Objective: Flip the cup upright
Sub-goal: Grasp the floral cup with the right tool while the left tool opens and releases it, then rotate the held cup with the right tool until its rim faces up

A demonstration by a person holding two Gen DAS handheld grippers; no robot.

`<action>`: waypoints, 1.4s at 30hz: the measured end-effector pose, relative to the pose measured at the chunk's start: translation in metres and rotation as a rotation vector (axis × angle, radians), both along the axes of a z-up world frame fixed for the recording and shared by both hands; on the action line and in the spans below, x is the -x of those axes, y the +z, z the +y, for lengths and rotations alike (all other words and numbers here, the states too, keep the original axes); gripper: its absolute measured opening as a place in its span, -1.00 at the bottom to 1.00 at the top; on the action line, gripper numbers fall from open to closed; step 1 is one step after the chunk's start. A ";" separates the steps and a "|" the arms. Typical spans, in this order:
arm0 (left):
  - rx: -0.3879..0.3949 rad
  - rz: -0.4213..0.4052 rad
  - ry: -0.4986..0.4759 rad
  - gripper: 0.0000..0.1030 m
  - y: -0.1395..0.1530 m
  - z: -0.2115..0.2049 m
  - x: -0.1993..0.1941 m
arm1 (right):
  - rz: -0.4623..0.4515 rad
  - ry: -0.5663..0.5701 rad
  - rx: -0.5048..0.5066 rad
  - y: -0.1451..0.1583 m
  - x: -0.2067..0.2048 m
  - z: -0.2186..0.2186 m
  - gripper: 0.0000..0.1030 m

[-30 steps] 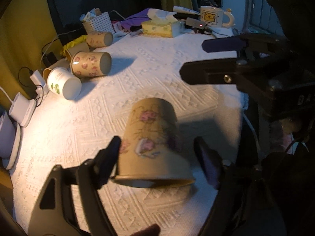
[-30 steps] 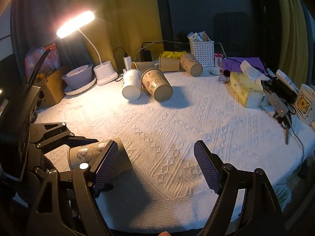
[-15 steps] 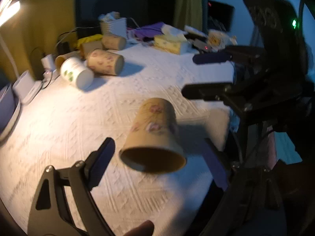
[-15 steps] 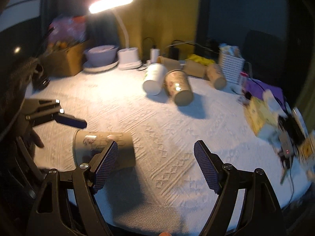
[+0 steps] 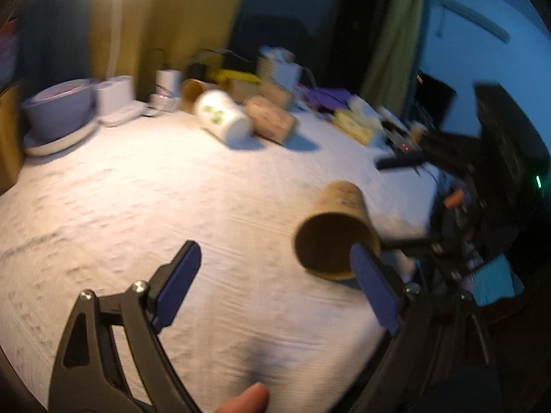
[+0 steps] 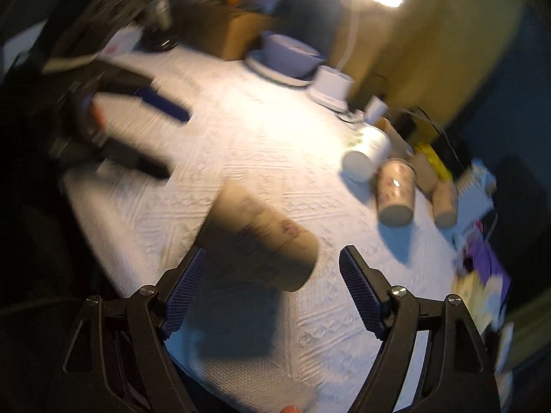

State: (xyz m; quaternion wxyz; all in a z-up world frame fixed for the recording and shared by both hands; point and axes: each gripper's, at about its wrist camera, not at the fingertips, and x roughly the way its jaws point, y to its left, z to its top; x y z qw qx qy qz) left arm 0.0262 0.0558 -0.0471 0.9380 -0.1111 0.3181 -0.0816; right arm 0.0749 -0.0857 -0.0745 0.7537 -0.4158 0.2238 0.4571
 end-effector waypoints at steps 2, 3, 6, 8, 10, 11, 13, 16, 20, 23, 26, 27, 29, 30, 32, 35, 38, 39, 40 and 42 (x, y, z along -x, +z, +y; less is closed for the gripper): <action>0.041 -0.017 0.021 0.74 -0.003 0.009 0.004 | -0.018 0.040 0.040 -0.003 0.003 0.003 0.60; 0.059 -0.025 0.023 0.74 -0.005 0.013 0.006 | -0.033 0.060 0.067 -0.005 0.004 0.007 0.60; 0.053 -0.021 0.016 0.74 -0.008 0.015 0.007 | -0.076 0.110 0.139 -0.011 0.007 0.019 0.60; 0.041 -0.020 0.004 0.74 -0.009 0.012 0.006 | -0.098 0.140 0.175 -0.014 0.007 0.027 0.60; 0.033 -0.023 -0.004 0.74 -0.010 0.010 0.006 | -0.136 0.179 0.217 -0.020 0.008 0.038 0.60; 0.034 -0.030 -0.002 0.74 -0.009 0.010 0.007 | -0.151 0.193 0.230 -0.022 0.008 0.042 0.60; 0.049 -0.043 0.004 0.74 -0.008 0.012 0.010 | -0.182 0.230 0.263 -0.028 0.006 0.051 0.59; 0.097 -0.056 0.016 0.74 -0.009 0.021 0.013 | -0.215 0.264 0.307 -0.034 0.003 0.064 0.59; 0.159 -0.048 0.014 0.74 -0.011 0.029 0.012 | -0.240 0.289 0.379 -0.044 0.000 0.076 0.59; 0.183 -0.050 -0.002 0.74 -0.011 0.031 0.012 | -0.257 0.296 0.414 -0.048 -0.004 0.083 0.54; 0.186 -0.052 -0.007 0.74 -0.011 0.031 0.012 | -0.255 0.284 0.424 -0.047 -0.010 0.089 0.45; 0.188 -0.052 -0.008 0.74 -0.011 0.031 0.012 | -0.245 0.284 0.425 -0.047 -0.011 0.091 0.45; 0.194 -0.052 -0.010 0.74 -0.011 0.031 0.012 | -0.245 0.285 0.431 -0.047 -0.013 0.092 0.43; 0.197 -0.052 -0.012 0.74 -0.011 0.032 0.012 | -0.249 0.287 0.436 -0.047 -0.013 0.092 0.42; 0.200 -0.051 -0.013 0.74 -0.011 0.032 0.012 | -0.249 0.287 0.434 -0.046 -0.013 0.092 0.38; 0.201 -0.051 -0.014 0.74 -0.011 0.032 0.012 | -0.240 0.273 0.409 -0.040 -0.014 0.091 0.38; 0.205 -0.052 -0.014 0.74 -0.012 0.033 0.013 | -0.230 0.254 0.375 -0.034 -0.014 0.089 0.38; 0.207 -0.052 -0.013 0.74 -0.012 0.033 0.012 | -0.221 0.243 0.355 -0.030 -0.015 0.088 0.38; 0.210 -0.052 -0.011 0.74 -0.012 0.034 0.012 | -0.213 0.233 0.338 -0.027 -0.015 0.087 0.38; 0.217 -0.055 -0.003 0.74 -0.012 0.036 0.013 | -0.197 0.205 0.291 -0.019 -0.018 0.084 0.38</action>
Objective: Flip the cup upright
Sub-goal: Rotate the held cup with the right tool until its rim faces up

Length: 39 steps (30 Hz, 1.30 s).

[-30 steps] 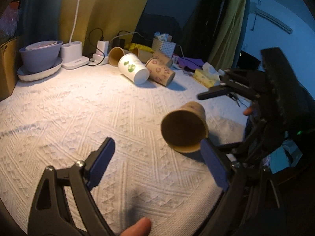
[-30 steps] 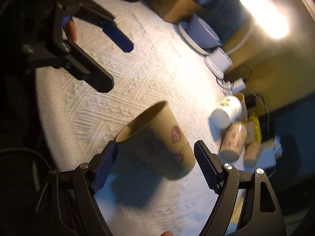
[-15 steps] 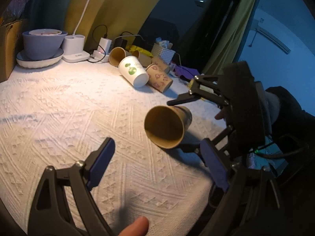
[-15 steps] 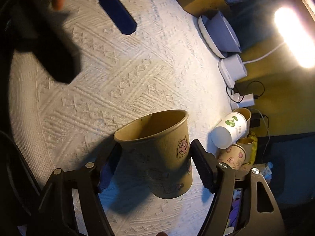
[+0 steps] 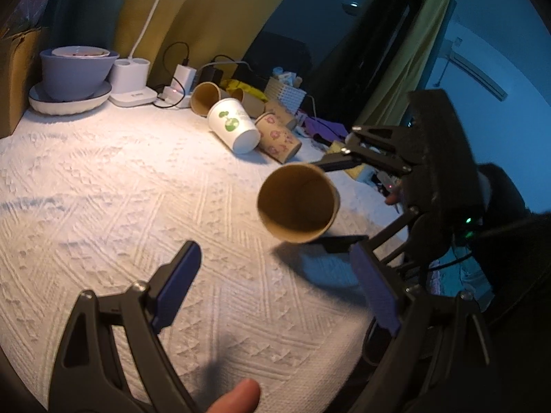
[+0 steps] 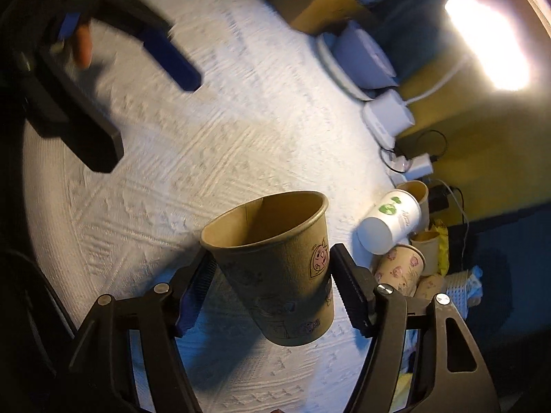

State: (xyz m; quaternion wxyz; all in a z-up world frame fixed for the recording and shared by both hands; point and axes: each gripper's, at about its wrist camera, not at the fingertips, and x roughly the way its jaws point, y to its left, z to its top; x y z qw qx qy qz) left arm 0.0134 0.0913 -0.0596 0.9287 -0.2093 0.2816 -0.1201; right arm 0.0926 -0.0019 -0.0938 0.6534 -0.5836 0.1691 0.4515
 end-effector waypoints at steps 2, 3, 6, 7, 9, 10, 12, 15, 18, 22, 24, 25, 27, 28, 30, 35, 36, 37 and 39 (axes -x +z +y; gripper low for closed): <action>0.008 -0.006 0.011 0.74 0.000 0.002 0.001 | 0.018 -0.038 -0.062 0.008 -0.003 -0.003 0.38; 0.012 -0.007 0.016 0.74 0.000 0.003 0.001 | 0.035 -0.065 -0.103 0.013 -0.006 -0.006 0.38; 0.018 -0.008 0.032 0.74 0.000 0.005 0.001 | 0.122 -0.160 -0.257 0.028 -0.018 -0.014 0.38; 0.018 -0.008 0.039 0.74 0.000 0.006 0.001 | 0.145 -0.184 -0.305 0.031 -0.020 -0.017 0.38; 0.018 -0.005 0.051 0.74 0.000 0.007 0.001 | 0.186 -0.241 -0.412 0.037 -0.026 -0.024 0.38; 0.017 -0.003 0.057 0.74 0.000 0.007 0.001 | 0.209 -0.273 -0.467 0.039 -0.029 -0.028 0.38; 0.016 -0.002 0.069 0.74 0.000 0.009 0.002 | 0.266 -0.326 -0.578 0.042 -0.034 -0.037 0.38; 0.018 0.004 0.088 0.74 -0.001 0.010 0.001 | 0.317 -0.399 -0.693 0.039 -0.038 -0.047 0.38; 0.019 0.006 0.110 0.74 -0.002 0.012 0.000 | 0.370 -0.455 -0.787 0.036 -0.037 -0.057 0.38; 0.003 0.009 0.131 0.74 -0.002 0.012 0.000 | 0.452 -0.524 -0.878 0.025 -0.041 -0.071 0.38; -0.011 0.005 0.137 0.74 -0.002 0.011 -0.001 | 0.474 -0.544 -0.888 0.018 -0.043 -0.074 0.38; -0.019 0.002 0.141 0.74 -0.001 0.010 0.000 | 0.482 -0.555 -0.892 0.015 -0.044 -0.076 0.38; -0.035 0.002 0.144 0.74 -0.002 0.008 0.000 | 0.503 -0.565 -0.909 0.011 -0.045 -0.079 0.38; -0.040 0.004 0.144 0.74 -0.002 0.007 -0.001 | 0.507 -0.563 -0.918 0.010 -0.045 -0.081 0.38; -0.046 0.008 0.144 0.74 -0.003 0.006 -0.002 | 0.510 -0.568 -0.930 0.009 -0.044 -0.083 0.38; -0.048 0.012 0.149 0.74 -0.004 0.006 -0.004 | 0.505 -0.580 -0.934 0.006 -0.041 -0.086 0.38; -0.050 0.013 0.149 0.74 -0.004 0.006 -0.005 | 0.499 -0.588 -0.931 0.006 -0.040 -0.088 0.38; -0.052 0.015 0.147 0.74 -0.004 0.006 -0.005 | 0.496 -0.592 -0.932 0.005 -0.040 -0.089 0.38; -0.059 0.017 0.144 0.74 -0.004 0.005 -0.006 | 0.497 -0.603 -0.935 0.003 -0.038 -0.093 0.38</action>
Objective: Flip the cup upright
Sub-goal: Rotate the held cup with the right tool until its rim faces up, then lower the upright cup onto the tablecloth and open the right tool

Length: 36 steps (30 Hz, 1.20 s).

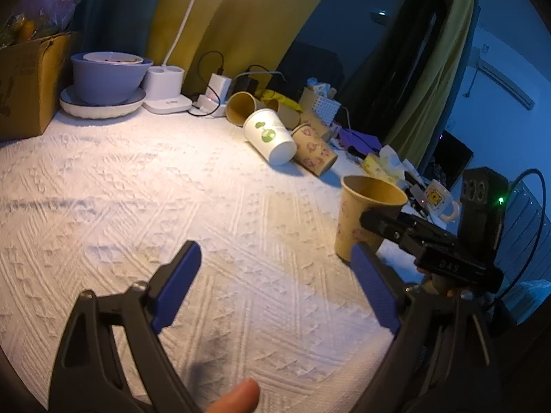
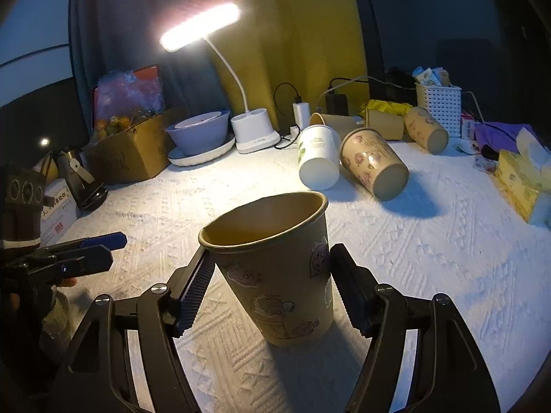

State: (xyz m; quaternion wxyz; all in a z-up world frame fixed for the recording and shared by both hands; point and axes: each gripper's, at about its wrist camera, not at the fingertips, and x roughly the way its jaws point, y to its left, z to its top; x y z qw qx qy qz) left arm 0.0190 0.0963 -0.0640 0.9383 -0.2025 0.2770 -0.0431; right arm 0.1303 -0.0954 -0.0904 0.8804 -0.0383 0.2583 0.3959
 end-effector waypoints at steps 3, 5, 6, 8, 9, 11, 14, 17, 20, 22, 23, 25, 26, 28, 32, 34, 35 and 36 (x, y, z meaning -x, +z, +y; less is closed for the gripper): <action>-0.011 0.001 -0.002 0.74 0.000 -0.002 -0.001 | 0.008 -0.006 -0.003 -0.003 0.003 -0.005 0.38; -0.016 0.003 -0.003 0.74 0.000 -0.003 -0.002 | 0.014 -0.008 0.000 -0.004 0.006 -0.007 0.39; -0.020 0.004 -0.004 0.74 0.000 -0.004 -0.002 | 0.015 -0.009 0.002 -0.004 0.007 -0.008 0.39; -0.028 0.011 -0.010 0.74 0.000 -0.006 -0.005 | 0.015 -0.014 0.007 -0.004 0.009 -0.009 0.41; -0.033 0.014 -0.014 0.74 -0.001 -0.007 -0.005 | 0.014 -0.017 0.012 -0.004 0.009 -0.009 0.41; -0.046 0.015 -0.017 0.74 -0.001 -0.009 -0.006 | 0.016 -0.024 0.017 -0.005 0.010 -0.010 0.41; -0.055 0.012 -0.012 0.74 0.000 -0.011 -0.006 | 0.016 -0.028 0.014 -0.005 0.012 -0.013 0.43; -0.050 0.030 0.016 0.74 -0.001 -0.009 -0.008 | 0.018 -0.024 0.017 -0.006 0.014 -0.015 0.52; -0.074 0.034 0.054 0.74 0.001 -0.010 -0.007 | 0.012 -0.019 0.031 -0.006 0.015 -0.014 0.54; -0.112 0.037 0.065 0.74 0.001 -0.016 -0.007 | 0.009 -0.018 0.034 -0.005 0.016 -0.013 0.56; -0.131 0.034 0.067 0.74 0.002 -0.019 -0.007 | 0.008 -0.021 0.035 -0.004 0.016 -0.014 0.58; -0.153 0.024 0.065 0.74 0.003 -0.024 -0.005 | 0.007 -0.026 0.035 -0.003 0.018 -0.015 0.58; -0.156 0.018 0.059 0.74 0.004 -0.028 -0.005 | 0.008 -0.029 0.035 -0.002 0.018 -0.015 0.59; -0.152 0.012 0.047 0.74 0.006 -0.033 -0.004 | 0.012 -0.036 0.033 0.000 0.021 -0.017 0.59; -0.147 -0.009 0.024 0.74 0.010 -0.047 -0.002 | 0.006 -0.044 0.038 0.006 0.027 -0.020 0.60; -0.149 -0.025 0.017 0.74 0.015 -0.053 0.000 | -0.003 -0.049 0.045 0.011 0.031 -0.022 0.62; -0.152 -0.035 0.013 0.74 0.018 -0.056 0.002 | -0.011 -0.052 0.046 0.014 0.033 -0.023 0.64; -0.155 -0.044 0.010 0.74 0.021 -0.058 0.003 | -0.017 -0.055 0.046 0.017 0.035 -0.024 0.65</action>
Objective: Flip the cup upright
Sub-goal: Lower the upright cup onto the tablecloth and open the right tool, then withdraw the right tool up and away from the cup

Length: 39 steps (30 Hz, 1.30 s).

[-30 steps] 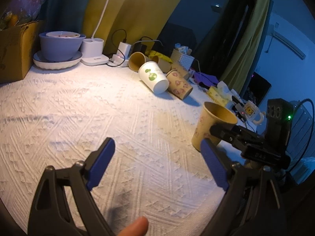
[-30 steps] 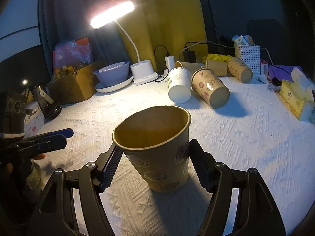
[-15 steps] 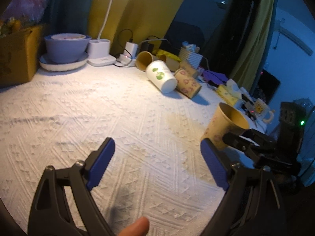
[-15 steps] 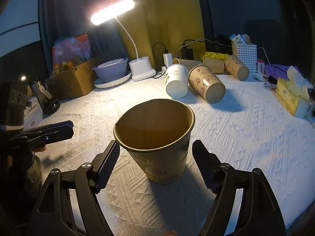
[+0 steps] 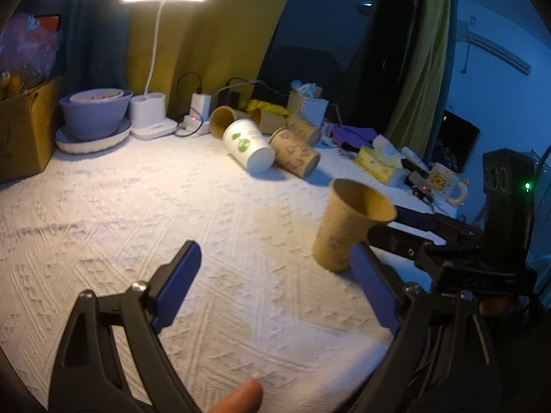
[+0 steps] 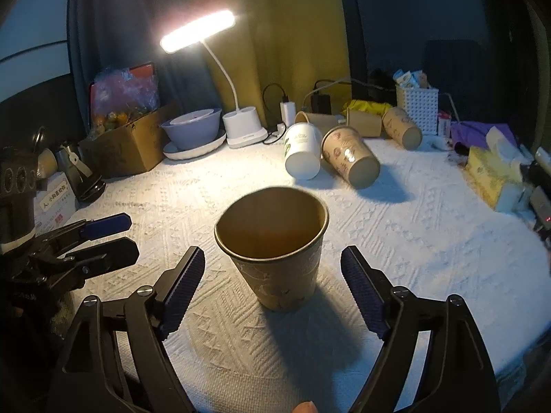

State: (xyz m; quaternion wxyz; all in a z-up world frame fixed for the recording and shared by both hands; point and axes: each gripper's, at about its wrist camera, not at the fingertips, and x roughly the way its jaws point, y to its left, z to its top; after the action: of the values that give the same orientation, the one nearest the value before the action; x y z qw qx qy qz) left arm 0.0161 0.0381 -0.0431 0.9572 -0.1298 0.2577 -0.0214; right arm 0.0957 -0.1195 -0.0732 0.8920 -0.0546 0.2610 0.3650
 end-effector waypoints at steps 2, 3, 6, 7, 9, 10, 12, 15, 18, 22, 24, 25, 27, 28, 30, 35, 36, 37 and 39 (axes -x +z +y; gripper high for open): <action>-0.007 -0.023 -0.008 0.74 0.009 -0.005 0.003 | -0.012 -0.009 -0.007 0.007 0.004 -0.003 0.68; -0.009 -0.034 -0.010 0.74 0.012 -0.007 0.006 | -0.020 -0.014 -0.011 0.011 0.007 -0.005 0.68; -0.018 -0.073 -0.010 0.74 0.025 -0.011 0.013 | -0.046 -0.030 -0.018 0.023 0.015 -0.010 0.68; -0.020 -0.083 -0.011 0.74 0.029 -0.013 0.015 | -0.054 -0.035 -0.018 0.026 0.017 -0.011 0.68; -0.024 -0.100 -0.012 0.74 0.036 -0.014 0.019 | -0.069 -0.049 -0.016 0.033 0.021 -0.014 0.68; -0.026 -0.108 -0.013 0.74 0.040 -0.015 0.020 | -0.075 -0.055 -0.016 0.037 0.023 -0.015 0.68; -0.029 -0.123 -0.007 0.74 0.045 -0.016 0.023 | -0.092 -0.068 -0.021 0.045 0.027 -0.019 0.68; -0.027 -0.147 0.002 0.74 0.054 -0.017 0.028 | -0.112 -0.081 -0.030 0.055 0.032 -0.024 0.68; -0.041 -0.159 0.012 0.74 0.061 -0.020 0.032 | -0.128 -0.091 -0.041 0.065 0.037 -0.029 0.68; -0.089 -0.173 0.046 0.74 0.071 -0.027 0.036 | -0.148 -0.107 -0.056 0.074 0.045 -0.034 0.68; -0.110 -0.189 0.063 0.74 0.075 -0.031 0.040 | -0.146 -0.109 -0.060 0.079 0.047 -0.036 0.68; -0.117 -0.201 0.069 0.74 0.077 -0.033 0.042 | -0.146 -0.108 -0.059 0.081 0.049 -0.037 0.68; -0.123 -0.217 0.067 0.74 0.081 -0.035 0.045 | -0.152 -0.117 -0.055 0.085 0.052 -0.039 0.68; -0.131 -0.223 0.067 0.74 0.083 -0.036 0.047 | -0.155 -0.120 -0.053 0.087 0.053 -0.040 0.68; -0.151 -0.231 0.073 0.74 0.085 -0.039 0.049 | -0.167 -0.130 -0.048 0.091 0.057 -0.043 0.68; -0.170 -0.239 0.095 0.74 0.088 -0.039 0.054 | -0.183 -0.173 -0.032 0.094 0.063 -0.047 0.68; -0.171 -0.239 0.101 0.74 0.088 -0.039 0.055 | -0.187 -0.182 -0.027 0.095 0.064 -0.047 0.68; -0.176 -0.236 0.107 0.74 0.088 -0.039 0.055 | -0.190 -0.191 -0.021 0.095 0.065 -0.047 0.68; -0.193 -0.225 0.121 0.74 0.086 -0.040 0.055 | -0.199 -0.220 -0.004 0.094 0.066 -0.048 0.68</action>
State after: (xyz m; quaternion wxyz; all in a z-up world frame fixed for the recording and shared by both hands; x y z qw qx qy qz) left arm -0.0386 -0.0017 0.0424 0.9876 -0.0495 0.1411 0.0468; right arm 0.0299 -0.1679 0.0212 0.9482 -0.0596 0.1748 0.2583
